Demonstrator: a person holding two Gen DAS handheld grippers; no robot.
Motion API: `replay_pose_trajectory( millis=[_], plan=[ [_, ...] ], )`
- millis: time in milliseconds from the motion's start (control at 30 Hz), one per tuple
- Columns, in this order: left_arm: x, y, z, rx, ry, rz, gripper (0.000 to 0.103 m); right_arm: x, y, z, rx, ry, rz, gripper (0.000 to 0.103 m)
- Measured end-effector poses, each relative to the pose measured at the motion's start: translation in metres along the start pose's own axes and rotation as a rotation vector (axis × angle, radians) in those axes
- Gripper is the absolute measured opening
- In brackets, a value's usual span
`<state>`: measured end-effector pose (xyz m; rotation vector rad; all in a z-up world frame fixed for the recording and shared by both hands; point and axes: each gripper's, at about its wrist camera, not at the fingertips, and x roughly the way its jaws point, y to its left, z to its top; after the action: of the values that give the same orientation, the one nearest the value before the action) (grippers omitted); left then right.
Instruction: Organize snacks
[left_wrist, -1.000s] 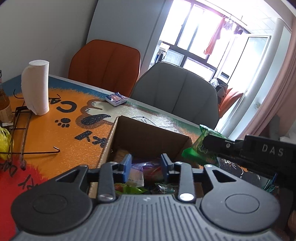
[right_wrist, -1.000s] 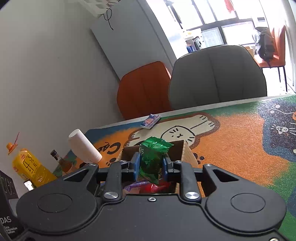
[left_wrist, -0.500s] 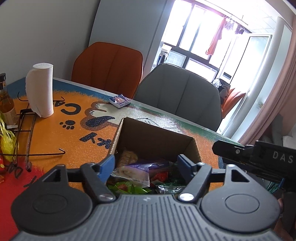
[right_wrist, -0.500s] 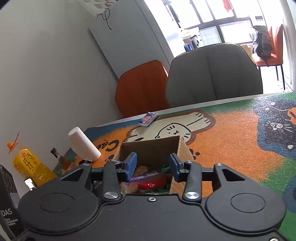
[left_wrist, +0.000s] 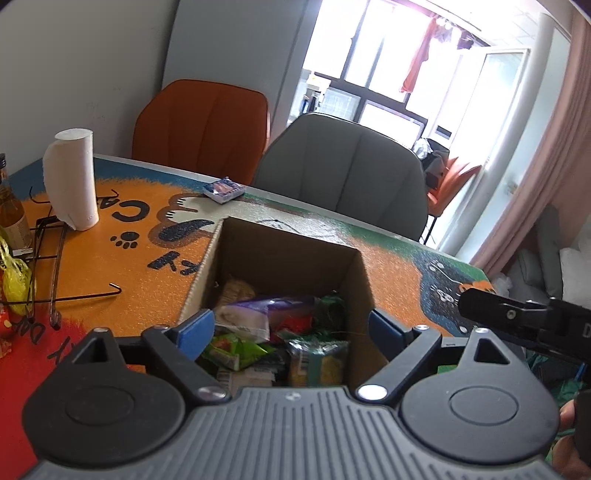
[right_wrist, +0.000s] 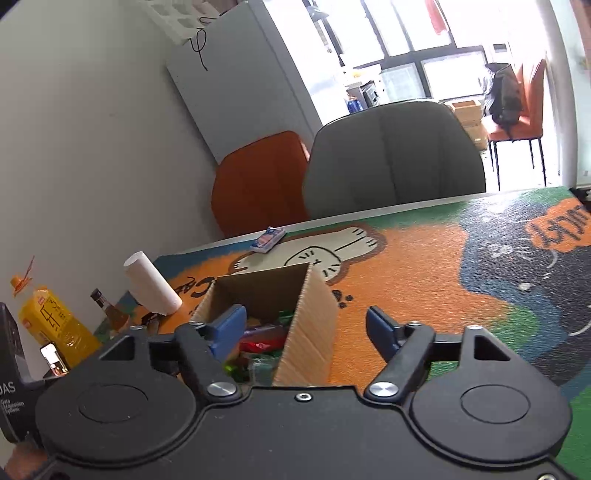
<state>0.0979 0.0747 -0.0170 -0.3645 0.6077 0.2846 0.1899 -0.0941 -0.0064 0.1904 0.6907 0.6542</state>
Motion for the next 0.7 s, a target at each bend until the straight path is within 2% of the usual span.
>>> replay_pose_trajectory(
  millis=[167, 333, 433, 700],
  plan=[
    [-0.007, -0.008, -0.003, 0.015, -0.002, -0.013, 0.095, -0.016, -0.007, -0.003, -0.002, -0.011, -0.019, 0.084],
    [-0.014, -0.013, -0.006, 0.039, 0.006, -0.041, 0.103, -0.032, -0.01, -0.005, -0.012, -0.024, -0.039, 0.097],
    [-0.019, -0.015, -0.009, 0.046, 0.004, -0.053, 0.103, -0.042, -0.011, -0.006, -0.018, -0.031, -0.051, 0.103],
    [-0.037, -0.021, -0.014, 0.097, -0.009, -0.066, 0.103, -0.061, -0.016, -0.013, -0.017, -0.022, -0.077, 0.103]
  ],
)
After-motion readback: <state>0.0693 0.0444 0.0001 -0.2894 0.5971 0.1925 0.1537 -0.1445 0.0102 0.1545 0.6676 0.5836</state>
